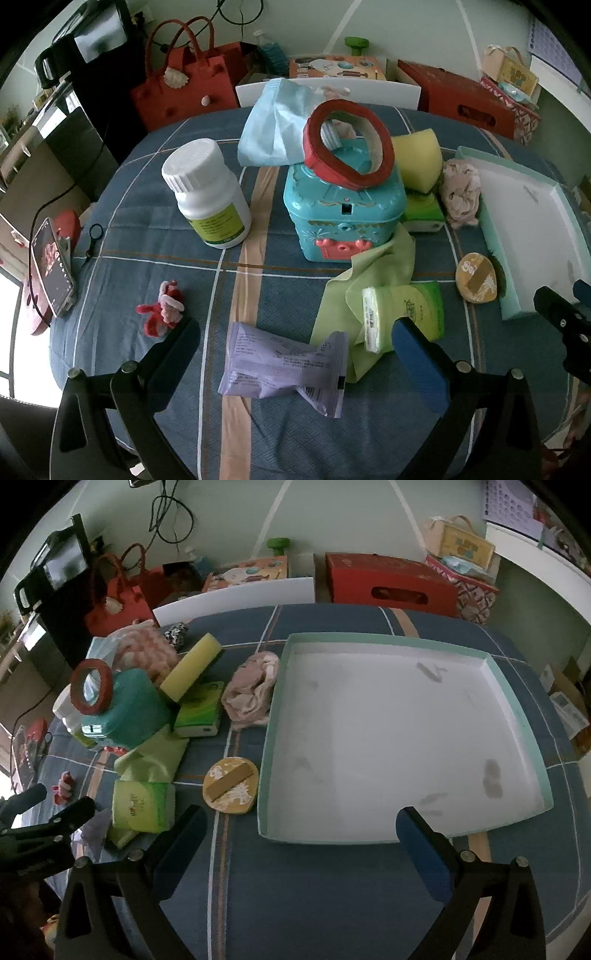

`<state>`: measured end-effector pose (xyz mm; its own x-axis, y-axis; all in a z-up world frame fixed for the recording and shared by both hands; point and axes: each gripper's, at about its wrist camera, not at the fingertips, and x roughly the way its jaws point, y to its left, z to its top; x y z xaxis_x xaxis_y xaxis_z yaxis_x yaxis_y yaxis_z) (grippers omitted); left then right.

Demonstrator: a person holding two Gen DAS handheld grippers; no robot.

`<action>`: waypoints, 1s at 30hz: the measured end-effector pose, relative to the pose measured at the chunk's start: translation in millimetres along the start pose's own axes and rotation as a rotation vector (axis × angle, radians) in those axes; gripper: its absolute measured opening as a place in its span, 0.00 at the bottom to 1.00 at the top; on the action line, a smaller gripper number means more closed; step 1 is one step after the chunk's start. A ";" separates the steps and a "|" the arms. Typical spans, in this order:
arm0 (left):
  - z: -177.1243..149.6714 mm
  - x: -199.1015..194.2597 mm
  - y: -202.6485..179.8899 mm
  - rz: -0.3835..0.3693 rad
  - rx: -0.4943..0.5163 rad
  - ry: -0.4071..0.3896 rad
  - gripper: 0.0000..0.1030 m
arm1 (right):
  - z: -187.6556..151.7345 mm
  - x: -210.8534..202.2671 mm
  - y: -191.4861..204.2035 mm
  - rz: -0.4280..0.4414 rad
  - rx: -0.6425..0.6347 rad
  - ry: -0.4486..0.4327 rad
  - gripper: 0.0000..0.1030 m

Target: Organize soft objects

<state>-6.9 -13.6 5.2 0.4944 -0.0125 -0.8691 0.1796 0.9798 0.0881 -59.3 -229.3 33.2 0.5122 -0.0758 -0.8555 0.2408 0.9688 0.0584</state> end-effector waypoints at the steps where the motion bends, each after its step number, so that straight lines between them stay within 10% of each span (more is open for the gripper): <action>1: 0.0 -0.2 0.0 0.000 0.002 0.000 1.00 | 0.0 0.1 0.3 0.000 0.000 0.000 1.00; 30: -1.4 -3.4 -5.2 0.008 0.031 -0.013 1.00 | 0.8 -6.7 15.0 0.014 -0.034 -0.021 1.00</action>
<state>-10.7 -18.3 7.1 0.5067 -0.0073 -0.8621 0.2016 0.9732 0.1103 -58.5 -214.4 40.2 0.5324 -0.0670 -0.8438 0.2056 0.9773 0.0521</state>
